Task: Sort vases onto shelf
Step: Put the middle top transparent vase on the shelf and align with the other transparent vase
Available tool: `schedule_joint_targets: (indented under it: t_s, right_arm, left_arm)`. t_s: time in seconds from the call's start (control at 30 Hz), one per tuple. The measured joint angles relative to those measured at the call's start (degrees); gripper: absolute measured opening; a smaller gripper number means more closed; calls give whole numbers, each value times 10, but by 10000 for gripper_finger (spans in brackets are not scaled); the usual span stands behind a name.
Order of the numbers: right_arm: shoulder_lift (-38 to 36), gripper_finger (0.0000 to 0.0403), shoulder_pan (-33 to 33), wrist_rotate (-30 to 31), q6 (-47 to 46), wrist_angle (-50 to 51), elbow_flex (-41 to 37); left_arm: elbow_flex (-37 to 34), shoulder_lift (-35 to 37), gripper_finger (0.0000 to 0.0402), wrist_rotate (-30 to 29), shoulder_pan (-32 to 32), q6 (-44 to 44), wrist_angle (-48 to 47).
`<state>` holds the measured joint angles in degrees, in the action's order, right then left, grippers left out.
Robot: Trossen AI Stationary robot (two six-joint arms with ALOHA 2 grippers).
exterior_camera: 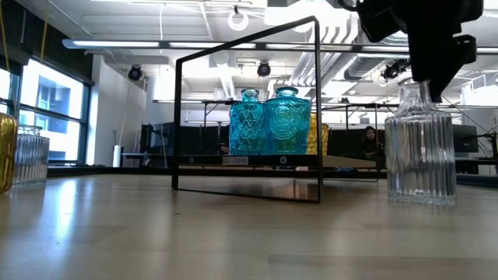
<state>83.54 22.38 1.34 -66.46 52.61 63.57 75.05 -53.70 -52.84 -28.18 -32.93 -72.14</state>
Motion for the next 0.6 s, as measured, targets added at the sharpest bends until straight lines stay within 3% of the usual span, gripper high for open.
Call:
schedule_joint_targets:
  t_s: [0.6]
  right_arm:
    - [23,204,-27,17,-5,4,0]
  left_arm:
    - [0,0,60,18,0,-6,0]
